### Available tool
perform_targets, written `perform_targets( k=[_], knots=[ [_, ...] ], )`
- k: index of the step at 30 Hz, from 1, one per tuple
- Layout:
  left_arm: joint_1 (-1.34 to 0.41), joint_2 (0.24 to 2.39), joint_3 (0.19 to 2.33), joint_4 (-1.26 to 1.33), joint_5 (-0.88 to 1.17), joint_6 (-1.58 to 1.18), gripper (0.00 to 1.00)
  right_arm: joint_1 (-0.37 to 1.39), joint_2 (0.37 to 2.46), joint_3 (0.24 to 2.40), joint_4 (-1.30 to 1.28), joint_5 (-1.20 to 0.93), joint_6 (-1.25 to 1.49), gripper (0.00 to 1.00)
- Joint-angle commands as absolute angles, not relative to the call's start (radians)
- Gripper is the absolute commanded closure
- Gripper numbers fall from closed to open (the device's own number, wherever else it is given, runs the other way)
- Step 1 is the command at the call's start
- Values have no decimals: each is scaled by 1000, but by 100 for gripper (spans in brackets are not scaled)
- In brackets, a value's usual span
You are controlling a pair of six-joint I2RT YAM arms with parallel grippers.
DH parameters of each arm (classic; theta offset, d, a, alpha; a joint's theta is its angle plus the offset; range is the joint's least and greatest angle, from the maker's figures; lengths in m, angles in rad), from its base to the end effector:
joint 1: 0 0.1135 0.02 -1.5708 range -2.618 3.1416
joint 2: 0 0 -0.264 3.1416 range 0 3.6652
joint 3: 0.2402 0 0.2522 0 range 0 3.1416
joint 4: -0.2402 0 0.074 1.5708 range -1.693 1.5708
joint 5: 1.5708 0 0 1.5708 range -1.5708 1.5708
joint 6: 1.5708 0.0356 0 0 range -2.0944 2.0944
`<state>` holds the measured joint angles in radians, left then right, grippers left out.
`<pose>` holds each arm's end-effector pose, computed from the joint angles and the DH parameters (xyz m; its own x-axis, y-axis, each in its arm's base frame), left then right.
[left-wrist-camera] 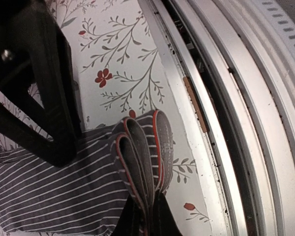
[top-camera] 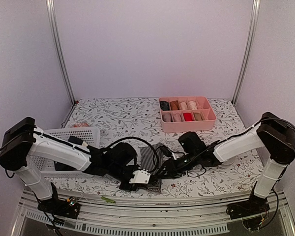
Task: Roll the underwear
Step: Roll the underwear at the center of the board.
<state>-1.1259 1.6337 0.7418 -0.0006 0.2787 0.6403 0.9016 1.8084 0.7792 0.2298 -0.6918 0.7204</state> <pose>0.1224 -0.2795 0.1397 0.2941 0.7177 -0.6312 0.9557 -0.2131 0.2031 0.1872 0.2733 0.1184 -0.9147 -0.3375 -0.2222 -0.3679 0.4679 0.8036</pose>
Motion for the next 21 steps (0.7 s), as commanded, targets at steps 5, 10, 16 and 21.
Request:
perform_targets(
  k=[5, 10, 16, 21],
  knots=[
    [-946, 1786, 991, -446, 731, 696, 100, 926, 1464, 623, 103, -365, 459, 30],
    [-871, 1977, 1177, -737, 880, 793, 100, 1043, 1381, 584, 93, -287, 336, 25],
    [-815, 2179, 1341, -963, 984, 883, 100, 1136, 1456, 627, 110, -230, 214, 24],
    [-803, 2248, 1397, -1024, 1002, 912, 100, 1180, 1606, 746, 96, -204, 78, 24]
  ],
)
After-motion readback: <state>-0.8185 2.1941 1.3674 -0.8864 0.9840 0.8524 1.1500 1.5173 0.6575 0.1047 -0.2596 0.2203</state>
